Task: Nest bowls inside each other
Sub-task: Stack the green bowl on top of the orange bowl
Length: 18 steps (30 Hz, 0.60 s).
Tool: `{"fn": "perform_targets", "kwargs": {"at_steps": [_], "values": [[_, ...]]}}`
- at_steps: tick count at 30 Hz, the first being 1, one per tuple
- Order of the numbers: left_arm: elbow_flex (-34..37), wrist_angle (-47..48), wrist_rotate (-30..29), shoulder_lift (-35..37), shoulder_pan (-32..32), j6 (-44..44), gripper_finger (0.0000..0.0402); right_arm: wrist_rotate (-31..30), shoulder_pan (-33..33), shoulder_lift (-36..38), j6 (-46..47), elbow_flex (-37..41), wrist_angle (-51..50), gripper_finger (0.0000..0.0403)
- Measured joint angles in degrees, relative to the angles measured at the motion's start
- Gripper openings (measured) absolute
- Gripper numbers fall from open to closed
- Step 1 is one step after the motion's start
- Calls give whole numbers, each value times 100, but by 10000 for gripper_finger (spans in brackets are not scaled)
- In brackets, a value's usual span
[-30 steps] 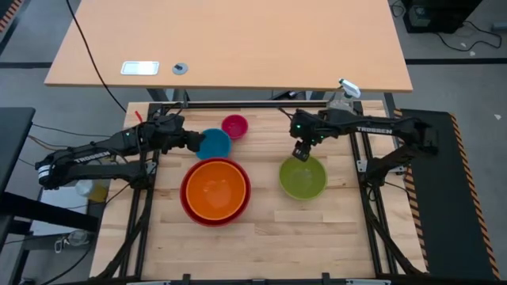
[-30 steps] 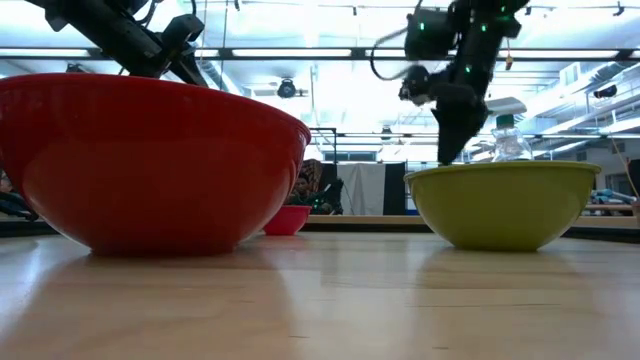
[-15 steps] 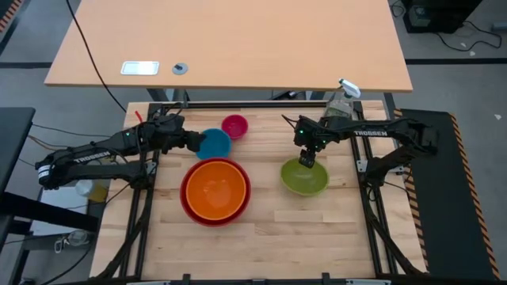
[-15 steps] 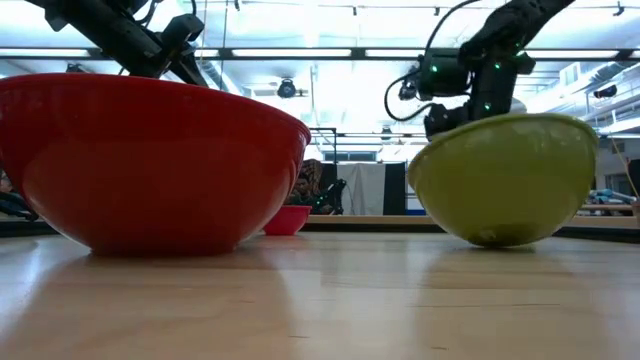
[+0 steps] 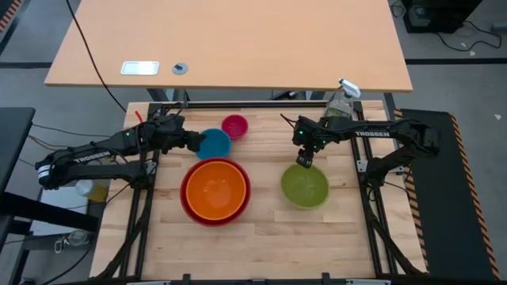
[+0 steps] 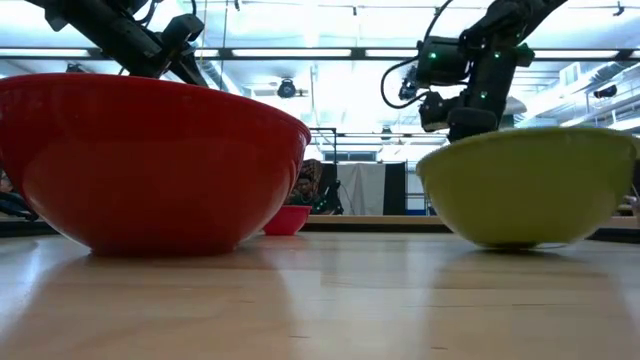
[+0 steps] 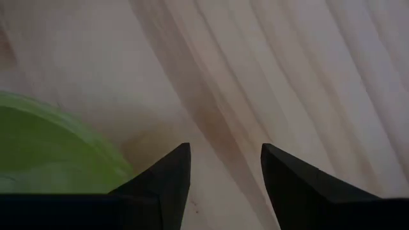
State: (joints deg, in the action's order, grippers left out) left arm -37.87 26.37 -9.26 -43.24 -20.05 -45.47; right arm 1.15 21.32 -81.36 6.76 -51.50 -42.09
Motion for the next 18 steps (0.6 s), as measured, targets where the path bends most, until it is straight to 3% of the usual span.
{"fn": "perform_targets", "kwargs": {"at_steps": [5, 12, 18], "values": [[0, 0, 0, 0, -1, -26, 242, 176, 0, 0, 42, -180, -262, 197], [0, 2, 0, 0, -2, -24, 242, 1194, -338, 4, -404, -651, -417, 197], [0, 2, 0, 0, 0, -24, 242, 1148, -650, 4, -928, -428, -784, 224]]}}
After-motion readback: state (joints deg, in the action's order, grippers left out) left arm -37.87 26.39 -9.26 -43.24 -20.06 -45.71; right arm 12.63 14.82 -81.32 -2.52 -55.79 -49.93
